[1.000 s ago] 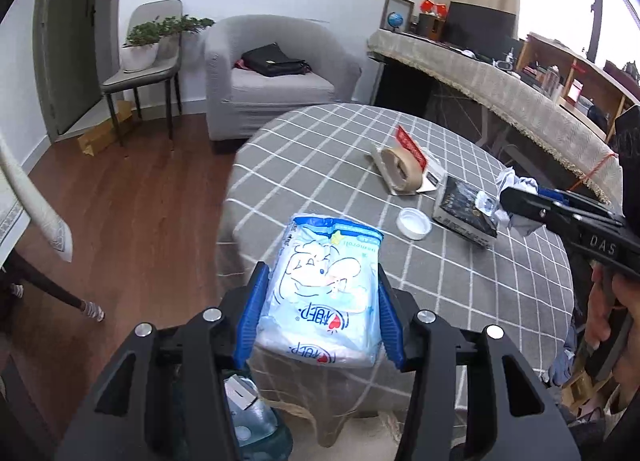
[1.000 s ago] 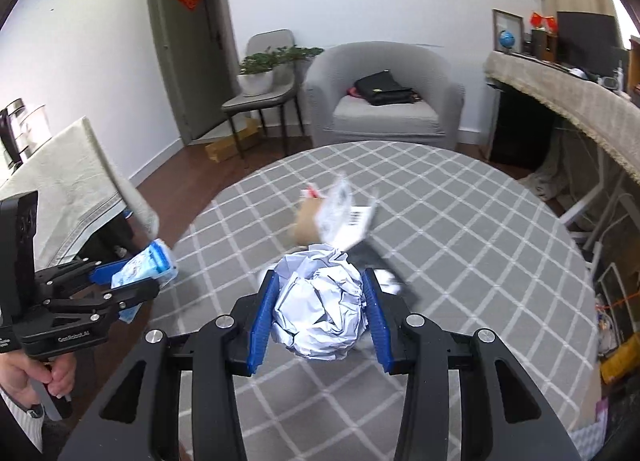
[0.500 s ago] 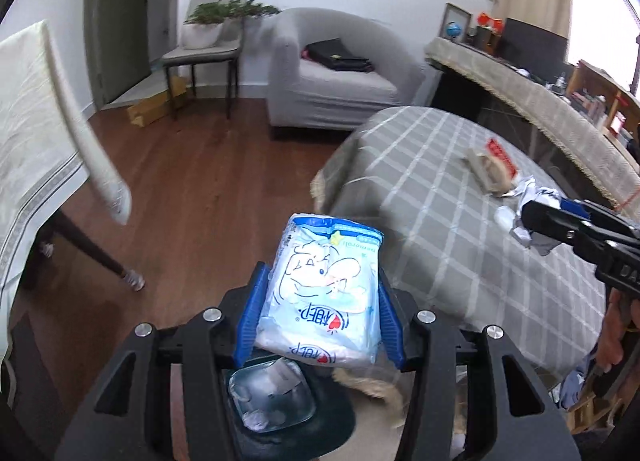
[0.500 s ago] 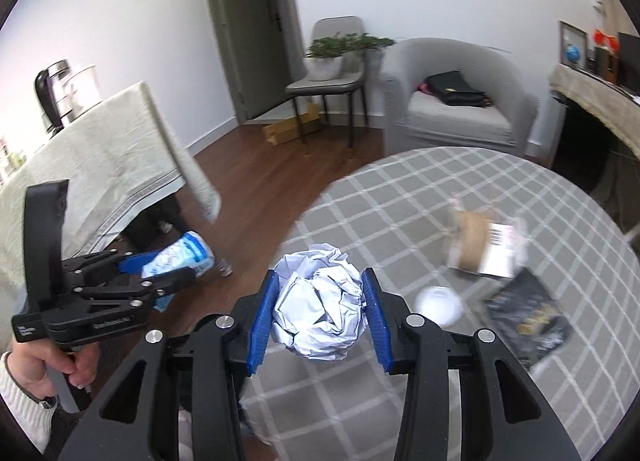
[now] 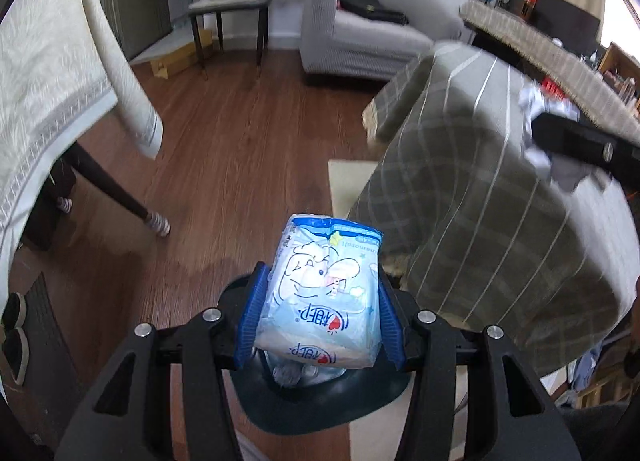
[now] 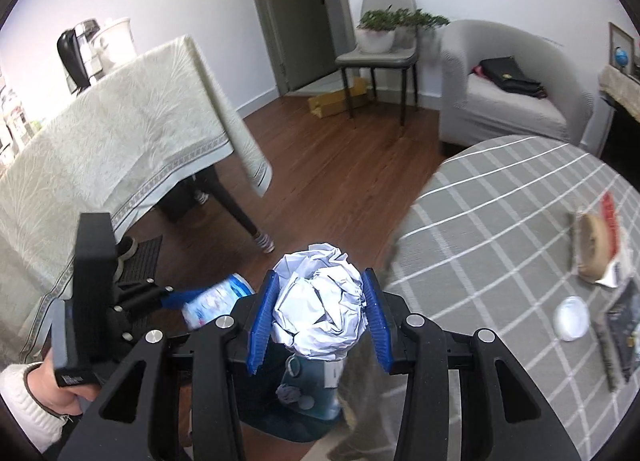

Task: Collect trash
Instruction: 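Carry the wipes pack and foil ball over the teal bin with both grippers, then open both grippers to drop the wipes pack and foil ball into the bin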

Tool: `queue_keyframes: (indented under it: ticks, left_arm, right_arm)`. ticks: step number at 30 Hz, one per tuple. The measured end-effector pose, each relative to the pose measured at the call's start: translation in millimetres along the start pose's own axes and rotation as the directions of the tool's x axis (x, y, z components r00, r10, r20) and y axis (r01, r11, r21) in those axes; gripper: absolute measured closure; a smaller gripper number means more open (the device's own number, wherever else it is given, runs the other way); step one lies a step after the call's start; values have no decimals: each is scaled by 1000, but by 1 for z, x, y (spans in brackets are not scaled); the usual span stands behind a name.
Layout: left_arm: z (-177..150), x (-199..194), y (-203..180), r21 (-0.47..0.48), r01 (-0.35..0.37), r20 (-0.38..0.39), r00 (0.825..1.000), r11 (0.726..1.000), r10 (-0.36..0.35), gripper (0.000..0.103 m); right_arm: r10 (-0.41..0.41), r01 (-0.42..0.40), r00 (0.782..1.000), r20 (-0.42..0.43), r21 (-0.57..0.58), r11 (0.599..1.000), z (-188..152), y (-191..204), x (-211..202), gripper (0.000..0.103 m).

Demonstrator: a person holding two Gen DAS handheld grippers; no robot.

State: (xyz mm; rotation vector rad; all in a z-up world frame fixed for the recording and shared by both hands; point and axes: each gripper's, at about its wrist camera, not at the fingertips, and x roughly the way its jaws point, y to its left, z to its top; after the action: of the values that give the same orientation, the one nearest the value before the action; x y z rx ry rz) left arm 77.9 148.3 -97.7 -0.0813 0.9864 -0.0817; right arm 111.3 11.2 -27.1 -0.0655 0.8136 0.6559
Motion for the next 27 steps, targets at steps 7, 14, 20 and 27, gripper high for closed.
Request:
queue_keyframes:
  ticks: [7,14,20,27]
  left_arm:
    - [-24,27,13,17,-13,-102,995,1000,15,49]
    - [-44,47,26,18,-4,-193,981,1000,8,49]
    - [-54,54,31,30,0,-229,973,1000,7,40]
    - [-54,46,42,22,-2,-206,978,1000,6,39]
  right_arm:
    - [22,-25,996,-85,-34,999,-5,22,29,60]
    - [28,-36,985,-168,-44,998,-11,32,52,60]
    - [34,-47,976,-213,-56,997,-14,43,68,60]
    - [29,-49,964,-265,-70,996,-22,49,85,60]
